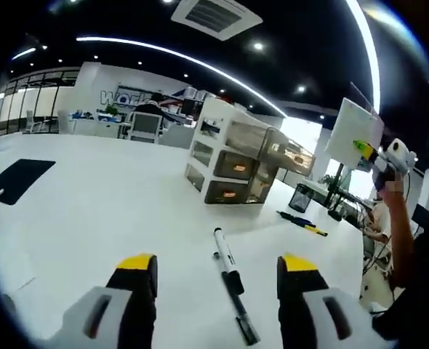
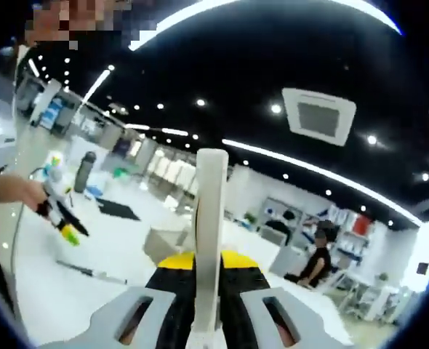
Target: Pick up the scattered pens and sticky notes one by one and arrange them into an orderly layout on the desk, lining the pens up parallel to each other and squaring the sticky note stack until the whole desk area is clear and organized
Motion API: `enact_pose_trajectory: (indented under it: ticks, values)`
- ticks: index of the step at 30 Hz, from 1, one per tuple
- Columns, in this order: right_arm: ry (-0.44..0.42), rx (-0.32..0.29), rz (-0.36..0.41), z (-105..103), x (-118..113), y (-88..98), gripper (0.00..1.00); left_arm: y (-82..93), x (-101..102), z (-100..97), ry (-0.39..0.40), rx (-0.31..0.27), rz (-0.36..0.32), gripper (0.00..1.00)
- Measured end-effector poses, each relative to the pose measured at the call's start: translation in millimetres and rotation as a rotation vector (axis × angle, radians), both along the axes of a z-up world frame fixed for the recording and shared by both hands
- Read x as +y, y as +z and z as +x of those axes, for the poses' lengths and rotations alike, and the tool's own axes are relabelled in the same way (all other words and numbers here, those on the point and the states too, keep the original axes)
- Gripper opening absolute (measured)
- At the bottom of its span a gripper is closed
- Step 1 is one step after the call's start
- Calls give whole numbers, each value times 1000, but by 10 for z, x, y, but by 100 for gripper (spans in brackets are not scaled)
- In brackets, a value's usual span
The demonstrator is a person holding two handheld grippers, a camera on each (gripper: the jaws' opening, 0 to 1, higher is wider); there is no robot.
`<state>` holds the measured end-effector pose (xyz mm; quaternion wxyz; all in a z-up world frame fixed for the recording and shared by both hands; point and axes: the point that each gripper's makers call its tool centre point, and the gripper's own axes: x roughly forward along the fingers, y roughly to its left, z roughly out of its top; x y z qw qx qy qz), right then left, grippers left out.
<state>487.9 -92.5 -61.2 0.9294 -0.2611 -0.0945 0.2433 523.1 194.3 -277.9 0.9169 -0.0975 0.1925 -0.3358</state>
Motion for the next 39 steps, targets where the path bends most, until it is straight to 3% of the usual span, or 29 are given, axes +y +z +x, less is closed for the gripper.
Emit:
enact_pose_trajectory:
  ticks: [3, 6, 12, 15, 17, 21, 23, 29, 31, 39]
  values:
    - [-30, -30, -191, 133, 33, 99, 9, 145, 38, 55, 29, -24, -39, 66]
    - [-48, -63, -383, 287, 128, 37, 9, 253, 74, 63, 57, -92, -6, 65]
    - [-59, -59, -694, 614, 326, -163, 9, 126, -10, -102, 23, -41, 12, 64]
    - [-90, -52, -801, 776, 292, -199, 9, 47, 100, -131, 40, -72, 109, 64]
    - [-64, 17, -805, 874, 294, -252, 9, -26, 202, -123, 78, -57, 150, 64]
    - [-19, 145, -822, 1057, 329, -396, 9, -23, 329, -140, 108, -53, 131, 64]
    - [-47, 209, -819, 1185, 331, -466, 9, -14, 386, -149, 118, -49, 125, 64]
    - [-53, 292, -853, 1337, 382, -574, 9, -23, 601, -156, 179, -42, 115, 62]
    - [-39, 289, -892, 1363, 462, -616, 9, -70, 640, -140, 193, -31, 110, 62]
    - [-67, 307, -974, 1564, 562, -741, 9, -64, 577, -141, 165, -28, 104, 61]
